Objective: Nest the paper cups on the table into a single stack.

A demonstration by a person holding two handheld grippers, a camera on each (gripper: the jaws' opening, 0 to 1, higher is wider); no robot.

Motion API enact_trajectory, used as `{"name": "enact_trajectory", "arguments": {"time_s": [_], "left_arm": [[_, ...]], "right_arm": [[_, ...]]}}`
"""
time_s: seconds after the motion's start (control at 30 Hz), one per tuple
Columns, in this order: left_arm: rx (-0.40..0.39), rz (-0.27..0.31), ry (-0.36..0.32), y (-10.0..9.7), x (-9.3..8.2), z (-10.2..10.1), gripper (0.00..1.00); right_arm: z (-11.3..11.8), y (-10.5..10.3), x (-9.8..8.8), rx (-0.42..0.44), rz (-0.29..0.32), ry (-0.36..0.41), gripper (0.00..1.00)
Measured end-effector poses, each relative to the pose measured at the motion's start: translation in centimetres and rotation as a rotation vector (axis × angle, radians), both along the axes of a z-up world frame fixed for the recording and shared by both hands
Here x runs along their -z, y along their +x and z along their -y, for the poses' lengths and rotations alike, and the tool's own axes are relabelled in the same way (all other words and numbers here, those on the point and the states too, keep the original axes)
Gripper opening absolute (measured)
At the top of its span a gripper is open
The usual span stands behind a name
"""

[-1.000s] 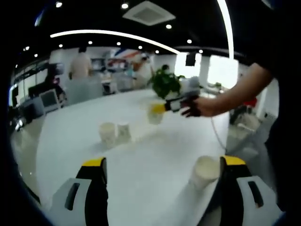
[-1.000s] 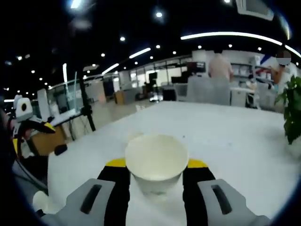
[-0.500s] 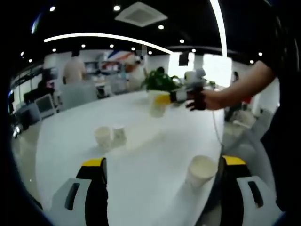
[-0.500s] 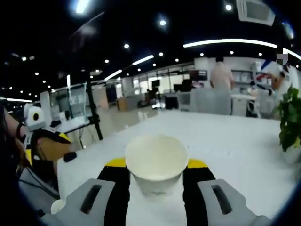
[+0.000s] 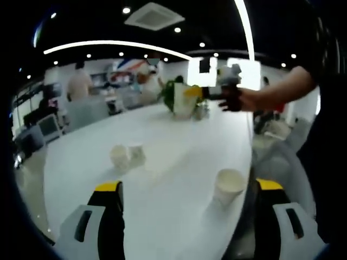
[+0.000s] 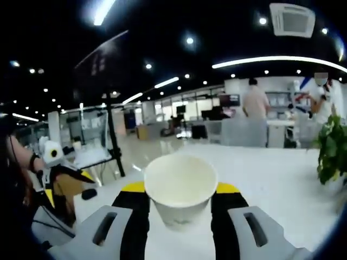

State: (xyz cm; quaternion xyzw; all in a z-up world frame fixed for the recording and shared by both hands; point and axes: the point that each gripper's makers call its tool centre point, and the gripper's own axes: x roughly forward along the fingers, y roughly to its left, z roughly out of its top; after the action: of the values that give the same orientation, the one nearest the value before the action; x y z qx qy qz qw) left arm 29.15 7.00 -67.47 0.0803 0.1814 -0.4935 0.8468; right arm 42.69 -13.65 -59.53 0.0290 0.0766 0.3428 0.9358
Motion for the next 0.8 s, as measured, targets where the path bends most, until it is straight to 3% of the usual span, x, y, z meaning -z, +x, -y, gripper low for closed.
{"name": "enact_trajectory", "arguments": {"time_s": [0.07, 0.4, 0.8], "left_arm": [[0.006, 0.007, 0.026, 0.0, 0.3, -0.4, 0.99], [0.017, 0.005, 0.024, -0.3, 0.1, -1.4, 0.99], [0.033, 0.01, 0.019, -0.5, 0.0, -1.3, 0.99]], "right_arm": [[-0.3, -0.6, -0.6, -0.013, 0.001, 0.013, 0.41], [-0.6, -3.4, -2.4, -0.037, 0.034, 0.022, 0.41], [-1.0, -6.0, -3.9, -0.056, 0.058, 0.061, 0.41]]}}
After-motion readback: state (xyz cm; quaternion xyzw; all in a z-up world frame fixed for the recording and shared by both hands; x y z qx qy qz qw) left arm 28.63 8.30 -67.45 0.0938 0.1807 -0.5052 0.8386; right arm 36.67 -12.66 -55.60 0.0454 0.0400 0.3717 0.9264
